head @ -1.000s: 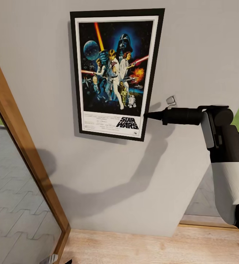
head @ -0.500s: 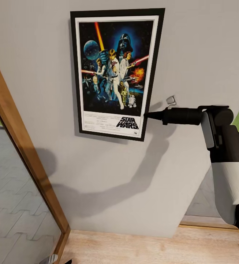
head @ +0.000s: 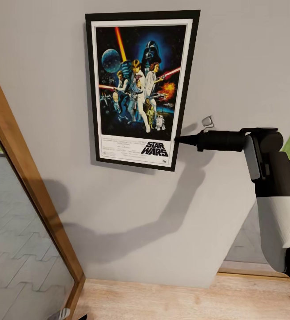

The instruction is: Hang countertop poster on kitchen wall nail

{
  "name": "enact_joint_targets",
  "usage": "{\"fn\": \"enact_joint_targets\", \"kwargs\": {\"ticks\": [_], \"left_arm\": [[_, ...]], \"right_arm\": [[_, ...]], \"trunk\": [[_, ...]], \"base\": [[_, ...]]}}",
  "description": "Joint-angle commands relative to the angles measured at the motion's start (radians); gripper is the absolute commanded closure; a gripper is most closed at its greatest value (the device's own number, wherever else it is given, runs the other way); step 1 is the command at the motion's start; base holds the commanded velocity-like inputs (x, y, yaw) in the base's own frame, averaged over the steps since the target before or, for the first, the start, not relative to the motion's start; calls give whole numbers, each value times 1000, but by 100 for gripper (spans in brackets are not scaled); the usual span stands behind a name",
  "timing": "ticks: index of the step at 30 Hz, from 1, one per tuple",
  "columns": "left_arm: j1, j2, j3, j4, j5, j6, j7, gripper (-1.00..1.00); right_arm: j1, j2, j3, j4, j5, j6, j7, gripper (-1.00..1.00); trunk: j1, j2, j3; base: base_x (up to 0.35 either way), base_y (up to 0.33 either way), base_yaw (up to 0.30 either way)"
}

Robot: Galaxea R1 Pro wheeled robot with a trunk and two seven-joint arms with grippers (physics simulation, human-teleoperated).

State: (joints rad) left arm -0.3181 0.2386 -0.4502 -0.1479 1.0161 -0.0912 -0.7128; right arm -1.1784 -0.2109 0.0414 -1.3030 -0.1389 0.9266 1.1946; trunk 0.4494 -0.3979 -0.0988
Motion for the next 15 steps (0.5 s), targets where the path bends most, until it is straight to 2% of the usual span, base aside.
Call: {"fn": "enact_joint_targets", "kwargs": {"ticks": [1, 5, 11, 12, 15], "left_arm": [[-1, 1, -8, 1, 4, -8, -1, -100], [-1, 1, -8, 1, 4, -8, -2, -100], [-1, 0, -8, 1, 4, -8, -2, -100], [-1, 1, -8, 1, 4, -9, -2, -100], [-1, 1, -8, 1, 4, -9, -2, -100]], "right_arm": [[-1, -1, 1, 0, -7, 8, 0, 100], [-1, -1, 1, 0, -7, 8, 0, 100], [-1, -1, 0, 1, -7, 8, 0, 100], [-1, -1, 0, 0, -7, 8, 0, -100], [-1, -2, -8, -4, -10, 7, 2, -100]], "trunk": [[1, -2, -2], [1, -2, -2], [1, -2, -2], [1, -2, -2], [1, -2, -2]], "base": [[68, 0, 0], [124, 0, 0], [28, 0, 0], [7, 0, 0], [3, 0, 0]]}}
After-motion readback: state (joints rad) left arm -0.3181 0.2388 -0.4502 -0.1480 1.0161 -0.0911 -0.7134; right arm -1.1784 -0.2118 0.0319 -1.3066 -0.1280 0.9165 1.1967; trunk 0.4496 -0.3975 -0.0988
